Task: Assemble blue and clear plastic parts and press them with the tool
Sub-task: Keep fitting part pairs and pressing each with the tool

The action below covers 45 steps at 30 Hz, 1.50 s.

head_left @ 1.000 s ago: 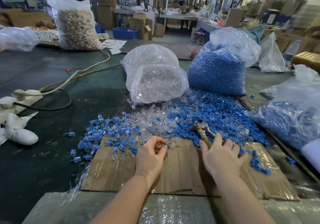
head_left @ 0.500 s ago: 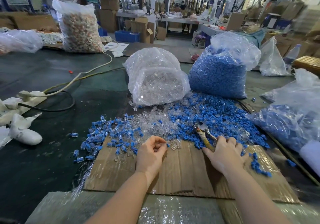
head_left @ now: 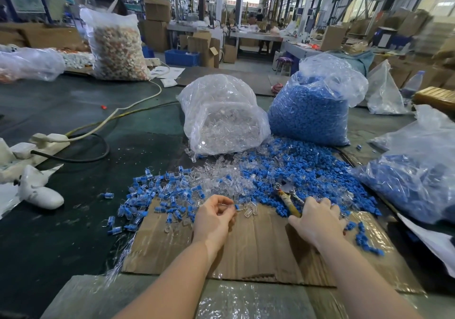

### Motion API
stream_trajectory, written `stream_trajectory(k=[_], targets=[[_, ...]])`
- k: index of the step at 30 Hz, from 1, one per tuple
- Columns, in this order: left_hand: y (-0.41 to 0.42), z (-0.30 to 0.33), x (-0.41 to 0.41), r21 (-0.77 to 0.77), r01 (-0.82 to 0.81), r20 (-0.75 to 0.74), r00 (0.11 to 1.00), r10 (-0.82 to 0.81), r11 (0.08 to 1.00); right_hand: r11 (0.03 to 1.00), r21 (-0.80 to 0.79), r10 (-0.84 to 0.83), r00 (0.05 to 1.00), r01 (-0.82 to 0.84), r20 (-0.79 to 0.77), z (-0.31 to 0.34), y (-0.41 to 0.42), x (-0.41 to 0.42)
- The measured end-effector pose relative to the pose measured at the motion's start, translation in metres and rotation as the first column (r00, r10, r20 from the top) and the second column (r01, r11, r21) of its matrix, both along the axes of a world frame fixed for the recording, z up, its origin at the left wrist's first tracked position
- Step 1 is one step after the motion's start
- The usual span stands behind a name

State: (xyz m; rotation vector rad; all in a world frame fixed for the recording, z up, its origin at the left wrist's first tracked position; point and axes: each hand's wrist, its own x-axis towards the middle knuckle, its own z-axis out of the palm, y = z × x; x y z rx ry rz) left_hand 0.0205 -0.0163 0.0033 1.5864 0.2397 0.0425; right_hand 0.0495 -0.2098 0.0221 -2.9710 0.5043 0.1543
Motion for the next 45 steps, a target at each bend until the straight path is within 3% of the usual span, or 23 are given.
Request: stream_trajectory(k=[9, 15, 17, 20, 22, 25, 39, 45], targets=[[0.001, 0.008, 0.001, -0.034, 0.026, -0.054, 0.998, -0.028, 0.999, 0.998, 0.059, -0.011, 1.0, 0.011, 0.007, 0.004, -0.001, -0.002], [0.001, 0.02, 0.009, -0.154, -0.025, -0.115, 0.993, 0.007, 0.988, 0.942, 0.159, 0.269, 0.949, -0.294, 0.166, 0.022, 0.017, -0.011], [0.001, 0.025, 0.014, -0.152, -0.037, -0.116, 0.993, 0.019, 0.988, 0.873, 0.337, 0.322, 0.935, -0.353, 0.147, 0.028, 0.028, -0.015], [0.002, 0.031, 0.021, -0.186, -0.068, -0.119, 0.992, 0.046, 0.98, 0.642, 0.735, 0.273, 0.961, -0.219, 0.048, 0.038, 0.04, -0.021], [0.005, 0.032, 0.025, -0.192, -0.087, -0.125, 0.99, 0.063, 0.978, 0.536, 0.836, 0.272, 0.962, -0.12, -0.036, 0.043, 0.045, -0.025], [0.01, 0.031, 0.028, -0.176, -0.11, -0.142, 0.986, 0.085, 0.978, 0.469, 0.882, 0.291, 0.951, -0.047, -0.104, 0.046, 0.048, -0.027], [0.012, 0.028, 0.033, -0.051, -0.162, -0.162, 0.975, 0.152, 0.985, 0.528, 0.848, 0.398, 0.896, -0.049, -0.196, 0.045, 0.046, -0.023], [0.012, 0.028, 0.03, -0.095, -0.174, -0.188, 0.97, 0.153, 0.98, 0.529, 0.847, 0.403, 0.891, -0.041, -0.208, 0.045, 0.047, -0.025]])
